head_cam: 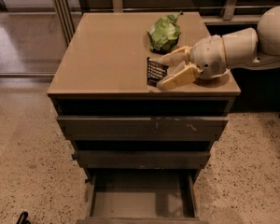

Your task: Place rxbar chocolate into bottom drawer

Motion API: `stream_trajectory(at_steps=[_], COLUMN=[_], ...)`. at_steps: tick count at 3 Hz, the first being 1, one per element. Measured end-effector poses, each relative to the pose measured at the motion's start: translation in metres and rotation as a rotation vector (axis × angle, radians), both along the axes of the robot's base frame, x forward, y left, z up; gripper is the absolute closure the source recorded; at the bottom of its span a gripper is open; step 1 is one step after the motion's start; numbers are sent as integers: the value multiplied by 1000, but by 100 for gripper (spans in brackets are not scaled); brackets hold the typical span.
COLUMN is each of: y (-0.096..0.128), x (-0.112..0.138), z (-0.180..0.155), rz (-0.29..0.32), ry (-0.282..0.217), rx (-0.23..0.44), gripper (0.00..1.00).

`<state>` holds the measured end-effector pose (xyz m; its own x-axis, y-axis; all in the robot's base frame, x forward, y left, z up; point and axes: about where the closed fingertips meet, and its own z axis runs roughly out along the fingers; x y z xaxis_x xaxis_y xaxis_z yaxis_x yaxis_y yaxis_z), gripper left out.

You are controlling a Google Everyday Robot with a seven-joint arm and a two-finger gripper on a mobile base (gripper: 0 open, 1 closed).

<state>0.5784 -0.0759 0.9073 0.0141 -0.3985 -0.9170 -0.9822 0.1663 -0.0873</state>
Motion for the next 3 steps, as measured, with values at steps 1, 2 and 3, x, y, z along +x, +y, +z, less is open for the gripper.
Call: stream_trajectory(at_steps=[1, 2, 3], y=[-2, -9, -32], x=[-39, -99, -129], z=[10, -9, -75], rz=[-75, -204, -342], ry=[-66, -50, 59], rx=[15, 63, 23], gripper=[100, 100, 100])
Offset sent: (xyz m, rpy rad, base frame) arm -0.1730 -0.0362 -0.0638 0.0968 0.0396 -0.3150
